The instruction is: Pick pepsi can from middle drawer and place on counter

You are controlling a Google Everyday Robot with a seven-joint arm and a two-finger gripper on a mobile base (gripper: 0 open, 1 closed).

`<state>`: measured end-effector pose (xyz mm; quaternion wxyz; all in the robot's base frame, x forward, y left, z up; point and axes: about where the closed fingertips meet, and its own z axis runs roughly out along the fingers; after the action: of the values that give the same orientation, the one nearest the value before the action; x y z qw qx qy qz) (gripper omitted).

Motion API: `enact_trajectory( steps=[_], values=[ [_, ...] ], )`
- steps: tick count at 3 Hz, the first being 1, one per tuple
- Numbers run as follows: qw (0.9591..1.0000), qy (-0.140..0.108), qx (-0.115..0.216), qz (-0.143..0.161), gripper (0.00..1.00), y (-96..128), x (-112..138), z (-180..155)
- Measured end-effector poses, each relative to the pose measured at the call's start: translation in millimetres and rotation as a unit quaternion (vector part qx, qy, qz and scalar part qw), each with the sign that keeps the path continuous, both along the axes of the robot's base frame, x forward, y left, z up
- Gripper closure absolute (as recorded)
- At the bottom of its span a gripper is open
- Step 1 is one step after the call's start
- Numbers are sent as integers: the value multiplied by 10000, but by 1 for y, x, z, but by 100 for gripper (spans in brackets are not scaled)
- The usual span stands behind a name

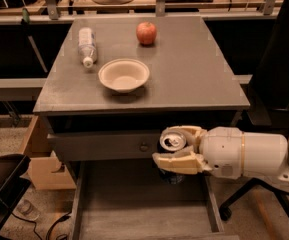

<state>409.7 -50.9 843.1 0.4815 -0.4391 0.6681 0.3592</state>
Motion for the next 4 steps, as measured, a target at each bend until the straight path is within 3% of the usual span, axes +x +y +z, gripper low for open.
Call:
enact_trajectory(
  steps=[2, 3, 4],
  values=[
    [9988, -157, 123, -448, 100, -77, 52, 87],
    [9974, -125, 139, -694, 100, -120, 91, 124],
    [9951, -40, 116, -979, 100, -153, 151, 133]
  ],
)
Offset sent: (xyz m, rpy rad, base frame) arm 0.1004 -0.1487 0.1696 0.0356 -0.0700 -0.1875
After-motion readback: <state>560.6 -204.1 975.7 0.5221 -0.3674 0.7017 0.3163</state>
